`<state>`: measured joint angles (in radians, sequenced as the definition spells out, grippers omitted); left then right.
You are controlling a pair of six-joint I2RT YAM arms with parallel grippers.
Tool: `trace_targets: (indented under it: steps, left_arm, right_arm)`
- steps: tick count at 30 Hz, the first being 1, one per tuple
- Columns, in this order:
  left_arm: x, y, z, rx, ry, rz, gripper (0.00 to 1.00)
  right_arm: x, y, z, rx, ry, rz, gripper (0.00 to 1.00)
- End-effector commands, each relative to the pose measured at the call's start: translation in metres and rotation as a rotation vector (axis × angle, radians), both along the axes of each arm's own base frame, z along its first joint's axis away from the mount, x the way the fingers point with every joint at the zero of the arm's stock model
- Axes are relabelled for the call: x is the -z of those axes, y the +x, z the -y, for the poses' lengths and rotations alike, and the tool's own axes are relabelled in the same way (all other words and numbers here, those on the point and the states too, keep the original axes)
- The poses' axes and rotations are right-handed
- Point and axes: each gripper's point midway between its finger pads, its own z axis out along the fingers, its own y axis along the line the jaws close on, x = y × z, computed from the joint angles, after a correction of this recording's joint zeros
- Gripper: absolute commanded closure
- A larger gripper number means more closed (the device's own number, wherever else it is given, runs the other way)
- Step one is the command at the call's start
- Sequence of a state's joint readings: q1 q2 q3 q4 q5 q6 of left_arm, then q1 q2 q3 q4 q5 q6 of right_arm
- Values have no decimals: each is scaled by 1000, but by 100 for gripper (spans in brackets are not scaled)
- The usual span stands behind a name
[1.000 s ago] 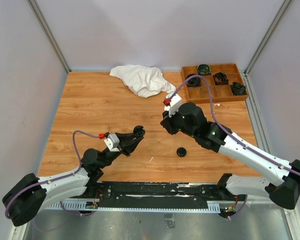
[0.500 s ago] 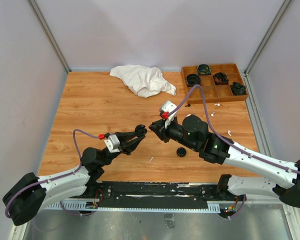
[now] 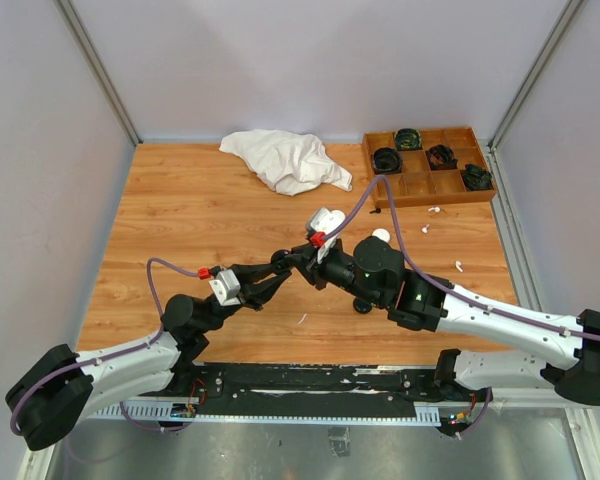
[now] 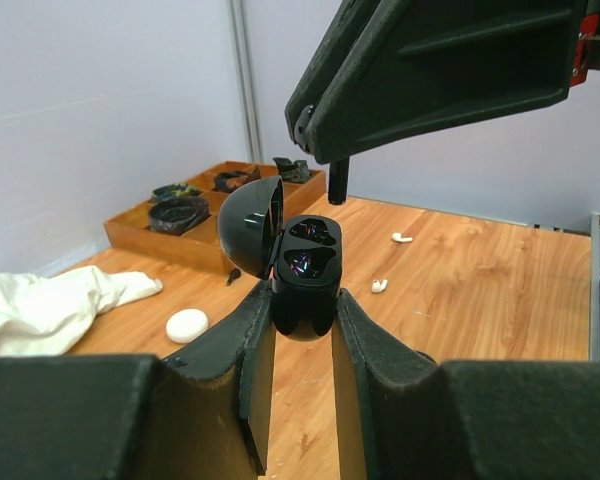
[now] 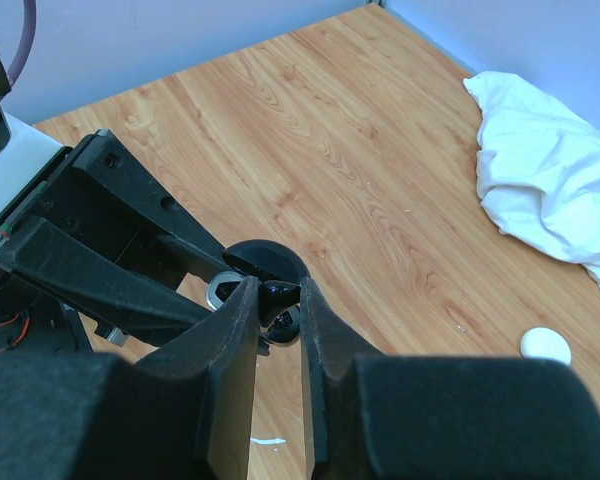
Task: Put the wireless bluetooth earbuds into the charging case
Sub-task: Place the earbud in the charging case.
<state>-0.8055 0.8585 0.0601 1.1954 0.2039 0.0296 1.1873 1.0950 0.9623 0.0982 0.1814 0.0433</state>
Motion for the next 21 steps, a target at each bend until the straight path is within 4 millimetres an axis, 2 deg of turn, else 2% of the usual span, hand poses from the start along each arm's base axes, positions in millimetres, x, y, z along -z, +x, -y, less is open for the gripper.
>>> trace_targets:
  steps: [1, 8, 21]
  left_arm:
    - [-23, -1, -2, -2, -53, 55, 98]
    - [-24, -2, -2, -1, -66, 50, 99]
    - [-26, 0, -6, -17, -95, 35, 99]
  right_arm:
    - [-5, -1, -6, 7, 18, 24, 80]
    - [6, -1, -12, 6, 1, 8, 80]
    - [14, 1, -17, 23, -25, 7, 79]
